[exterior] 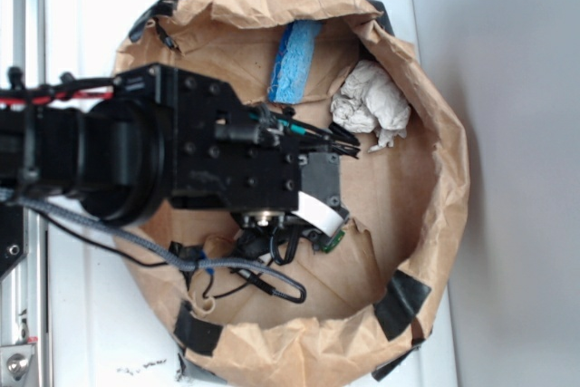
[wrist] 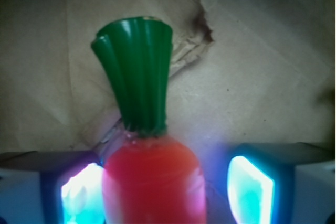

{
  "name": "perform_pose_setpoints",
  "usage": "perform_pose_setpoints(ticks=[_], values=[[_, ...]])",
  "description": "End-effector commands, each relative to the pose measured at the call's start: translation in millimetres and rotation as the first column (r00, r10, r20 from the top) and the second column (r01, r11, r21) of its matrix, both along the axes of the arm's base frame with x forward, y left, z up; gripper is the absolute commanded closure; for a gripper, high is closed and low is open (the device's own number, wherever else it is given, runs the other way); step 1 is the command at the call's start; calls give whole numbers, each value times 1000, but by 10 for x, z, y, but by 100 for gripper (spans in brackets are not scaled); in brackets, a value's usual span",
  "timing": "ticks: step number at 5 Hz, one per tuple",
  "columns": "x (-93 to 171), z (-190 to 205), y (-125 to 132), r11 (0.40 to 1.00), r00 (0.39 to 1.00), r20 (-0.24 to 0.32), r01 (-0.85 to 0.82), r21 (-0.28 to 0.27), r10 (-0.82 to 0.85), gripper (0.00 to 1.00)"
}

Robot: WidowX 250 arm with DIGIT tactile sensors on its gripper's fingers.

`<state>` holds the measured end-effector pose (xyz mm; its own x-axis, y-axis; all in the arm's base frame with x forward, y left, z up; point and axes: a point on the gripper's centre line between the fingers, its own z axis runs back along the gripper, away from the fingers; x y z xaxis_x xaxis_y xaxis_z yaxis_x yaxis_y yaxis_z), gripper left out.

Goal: Grab the carrot.

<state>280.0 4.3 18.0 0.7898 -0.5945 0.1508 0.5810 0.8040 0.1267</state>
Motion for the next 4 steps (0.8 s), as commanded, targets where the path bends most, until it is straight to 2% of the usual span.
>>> perform_pose_setpoints(ticks=[1, 2, 3, 4], values=[[-95, 615, -42, 996, 1000, 10, -17, -91, 18, 100], [-360, 1114, -42, 989, 998, 13, -56, -134, 59, 100], [-603, 1610, -90, 986, 992, 42, -116, -123, 122, 100], [-700, 1871, -132, 987, 988, 82, -119, -106, 127, 100]])
